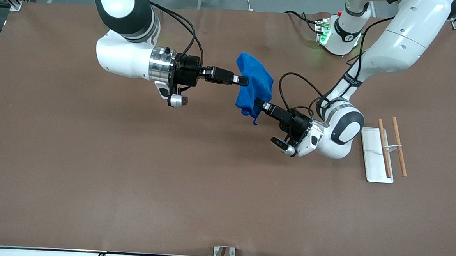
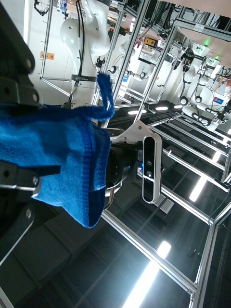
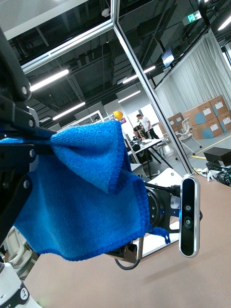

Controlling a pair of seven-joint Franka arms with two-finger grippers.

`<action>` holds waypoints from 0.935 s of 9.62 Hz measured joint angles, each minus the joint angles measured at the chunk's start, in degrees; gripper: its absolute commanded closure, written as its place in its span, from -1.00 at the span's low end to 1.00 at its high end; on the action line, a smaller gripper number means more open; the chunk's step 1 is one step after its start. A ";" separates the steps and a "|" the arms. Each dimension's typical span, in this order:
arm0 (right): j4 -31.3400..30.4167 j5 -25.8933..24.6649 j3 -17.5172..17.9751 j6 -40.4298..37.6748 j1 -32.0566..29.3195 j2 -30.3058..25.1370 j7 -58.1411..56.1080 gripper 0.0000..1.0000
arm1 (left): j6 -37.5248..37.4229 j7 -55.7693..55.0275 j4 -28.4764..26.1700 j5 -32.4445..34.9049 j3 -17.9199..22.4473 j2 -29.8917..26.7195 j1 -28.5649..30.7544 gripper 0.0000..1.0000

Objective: Right arm passes towel to left arm to hang
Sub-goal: 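Grasp the towel with the left gripper beside the right gripper, then open the right gripper and withdraw while the left gripper pulls towel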

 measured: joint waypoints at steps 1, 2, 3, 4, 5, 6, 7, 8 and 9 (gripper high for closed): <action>0.11 0.05 0.02 0.00 0.00 0.00 0.00 1.00 | -0.04 -0.39 0.01 0.00 0.01 -0.02 0.30 0.95; 0.21 0.12 0.02 0.01 0.00 0.00 0.00 1.00 | -0.15 -1.15 0.04 0.00 0.01 -0.08 0.93 0.97; 0.30 0.15 0.02 0.03 0.00 0.00 0.00 0.75 | -0.35 -2.20 0.18 0.00 0.00 -0.14 1.73 1.00; 0.33 0.17 0.02 0.05 0.00 0.00 0.00 -0.97 | -0.61 -3.20 0.38 0.00 0.01 -0.21 2.54 1.00; 0.33 0.17 0.02 0.21 0.00 0.00 0.00 -1.00 | -0.71 -3.55 0.49 0.00 0.01 -0.38 3.01 1.00; 0.32 0.17 0.00 0.56 -0.03 0.00 -0.01 -1.00 | -0.71 -4.14 0.89 0.00 0.00 -0.57 3.20 1.00; 0.30 0.13 -0.12 0.81 -0.30 0.00 -0.08 -1.00 | -0.71 -5.88 1.92 0.00 0.05 -0.69 3.28 1.00; 0.09 -2.20 -0.30 0.85 -1.34 -0.01 -0.41 -1.00 | -0.68 -8.72 3.46 0.00 0.24 -0.76 3.44 1.00; -0.50 -7.83 -0.65 0.83 -3.02 -0.02 -0.64 -1.00 | -0.64 -12.97 5.30 0.01 0.47 -0.80 4.01 1.00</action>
